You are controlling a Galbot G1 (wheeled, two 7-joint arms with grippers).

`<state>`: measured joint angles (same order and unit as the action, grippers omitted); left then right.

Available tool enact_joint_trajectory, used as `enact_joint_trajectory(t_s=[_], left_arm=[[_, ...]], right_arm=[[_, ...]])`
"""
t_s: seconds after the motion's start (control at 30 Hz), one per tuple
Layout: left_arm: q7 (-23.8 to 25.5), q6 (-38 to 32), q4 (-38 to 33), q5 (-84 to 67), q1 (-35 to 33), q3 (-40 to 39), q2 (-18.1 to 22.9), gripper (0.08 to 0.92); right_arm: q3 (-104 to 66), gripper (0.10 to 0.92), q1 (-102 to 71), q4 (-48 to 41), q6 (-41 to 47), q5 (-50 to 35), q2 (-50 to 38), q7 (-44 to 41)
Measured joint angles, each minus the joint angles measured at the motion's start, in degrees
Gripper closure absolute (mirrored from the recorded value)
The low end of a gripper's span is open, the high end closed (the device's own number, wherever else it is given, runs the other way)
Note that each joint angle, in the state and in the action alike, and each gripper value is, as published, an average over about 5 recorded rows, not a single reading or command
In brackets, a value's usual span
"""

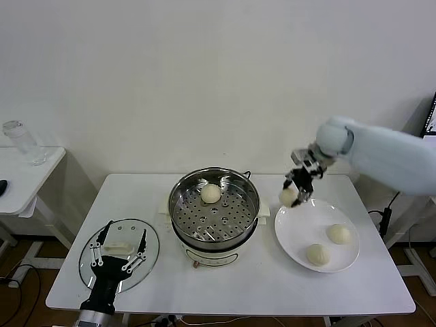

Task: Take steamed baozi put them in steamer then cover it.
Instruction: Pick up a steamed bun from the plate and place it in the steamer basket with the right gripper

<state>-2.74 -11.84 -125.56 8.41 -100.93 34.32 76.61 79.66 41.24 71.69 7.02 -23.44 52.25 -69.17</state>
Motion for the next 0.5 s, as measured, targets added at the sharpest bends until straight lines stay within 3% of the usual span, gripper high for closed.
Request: enact_joint_trajectory(t_s=[0.5], left_arm=[[-0.21,0.47,0.83,-0.39,2.50,-0.31,0.18,0.177]], right_arm=[[5.53,0.380,4.32,5.56,8.74,-11.74,15.92,5.47]])
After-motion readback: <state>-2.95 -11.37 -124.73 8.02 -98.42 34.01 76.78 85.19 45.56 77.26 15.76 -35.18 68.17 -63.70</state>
